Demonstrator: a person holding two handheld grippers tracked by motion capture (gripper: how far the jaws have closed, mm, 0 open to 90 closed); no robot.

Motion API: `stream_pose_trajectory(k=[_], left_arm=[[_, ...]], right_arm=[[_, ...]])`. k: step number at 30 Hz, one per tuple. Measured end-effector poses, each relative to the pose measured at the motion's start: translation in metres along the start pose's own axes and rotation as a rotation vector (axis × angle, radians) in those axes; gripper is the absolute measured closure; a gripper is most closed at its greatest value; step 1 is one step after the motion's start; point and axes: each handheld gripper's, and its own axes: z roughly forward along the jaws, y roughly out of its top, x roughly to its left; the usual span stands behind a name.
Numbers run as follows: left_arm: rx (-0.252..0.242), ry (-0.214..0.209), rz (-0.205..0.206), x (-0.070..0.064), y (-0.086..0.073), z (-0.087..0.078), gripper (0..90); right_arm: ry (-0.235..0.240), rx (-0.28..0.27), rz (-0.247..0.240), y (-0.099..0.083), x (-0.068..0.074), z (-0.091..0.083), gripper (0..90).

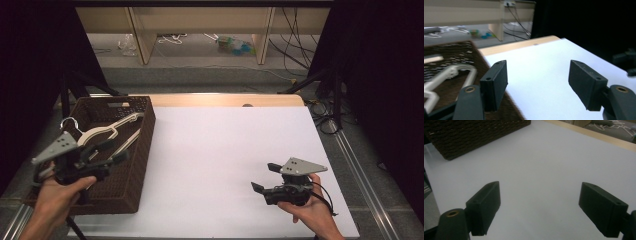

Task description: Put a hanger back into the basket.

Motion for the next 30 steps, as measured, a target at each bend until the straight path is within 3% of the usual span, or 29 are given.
stream_pose_trajectory(k=[4, 10, 12, 16, 18, 23, 24, 28, 30], left_arm=[[0.011, -0.029, 0.008, -0.018, -0.018, 0.013, 28.4], [-0.008, -0.048, 0.032, -0.030, -0.033, 0.014, 25.6], [0.001, -0.050, 0.057, -0.035, -0.042, 0.017, 24.3], [0.015, -0.061, 0.051, -0.043, -0.057, 0.024, 22.1], [0.020, -0.068, 0.077, -0.053, -0.064, 0.028, 21.3], [0.031, -0.084, 0.086, -0.061, -0.071, 0.031, 20.1], [0.030, -0.090, 0.116, -0.061, -0.072, 0.032, 19.3], [0.033, -0.090, 0.088, -0.062, -0.076, 0.032, 18.5], [0.030, -0.077, 0.102, -0.062, -0.077, 0.031, 17.9]], right_arm=[[-0.009, -0.044, 0.014, -0.002, -0.001, -0.006, 16.1], [-0.045, -0.081, 0.025, -0.004, 0.000, -0.010, 16.0], [-0.043, -0.095, 0.029, -0.005, 0.001, -0.010, 16.0], [-0.049, -0.116, 0.031, -0.008, 0.005, -0.013, 16.0], [-0.053, -0.129, 0.028, -0.010, 0.006, -0.014, 16.0], [-0.047, -0.142, 0.035, -0.014, 0.010, -0.017, 16.0], [-0.038, -0.147, 0.038, -0.015, 0.010, -0.018, 16.0], [-0.048, -0.145, 0.033, -0.020, 0.013, -0.020, 15.9], [-0.051, -0.161, 0.031, -0.022, 0.014, -0.023, 15.9]])
